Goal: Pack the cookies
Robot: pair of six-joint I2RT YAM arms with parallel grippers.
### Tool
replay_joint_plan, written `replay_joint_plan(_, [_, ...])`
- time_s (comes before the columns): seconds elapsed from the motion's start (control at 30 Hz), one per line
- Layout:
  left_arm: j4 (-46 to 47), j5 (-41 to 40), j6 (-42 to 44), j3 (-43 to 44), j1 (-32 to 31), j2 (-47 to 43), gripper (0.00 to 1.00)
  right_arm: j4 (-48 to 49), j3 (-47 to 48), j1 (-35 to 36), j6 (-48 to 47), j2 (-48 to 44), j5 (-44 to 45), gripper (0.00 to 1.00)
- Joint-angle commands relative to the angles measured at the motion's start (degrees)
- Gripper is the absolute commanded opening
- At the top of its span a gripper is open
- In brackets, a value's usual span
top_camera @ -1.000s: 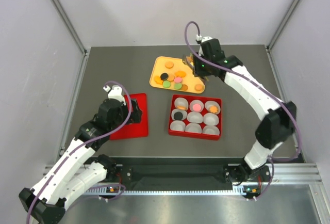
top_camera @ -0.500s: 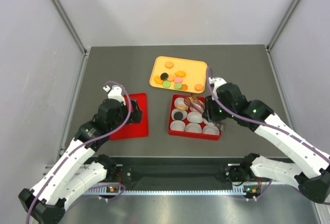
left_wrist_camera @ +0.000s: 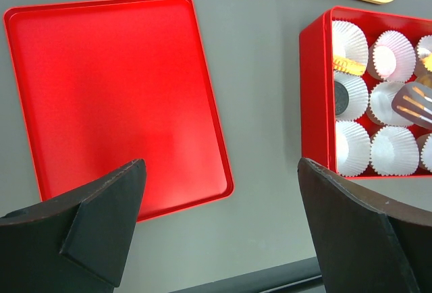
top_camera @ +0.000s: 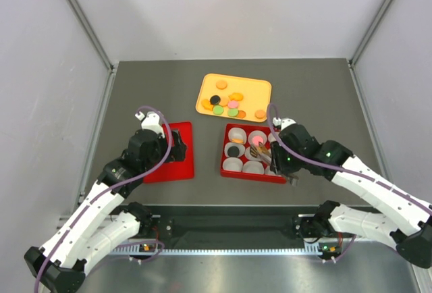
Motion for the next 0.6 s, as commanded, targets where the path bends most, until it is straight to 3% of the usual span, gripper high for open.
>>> replay_joint_plan(0.0, [1.26,0.57,0.21,0.10,-0.26,-0.39,0.99,1.23,0.46,0.89,1.14,-1.65,1.82,0.35])
replay_joint_plan(0.57, [1.35,0.39,0.21,0.10,-0.53,-1.00,0.99,1.32,2.38,0.89,1.32,-2.62,1.91,0.47])
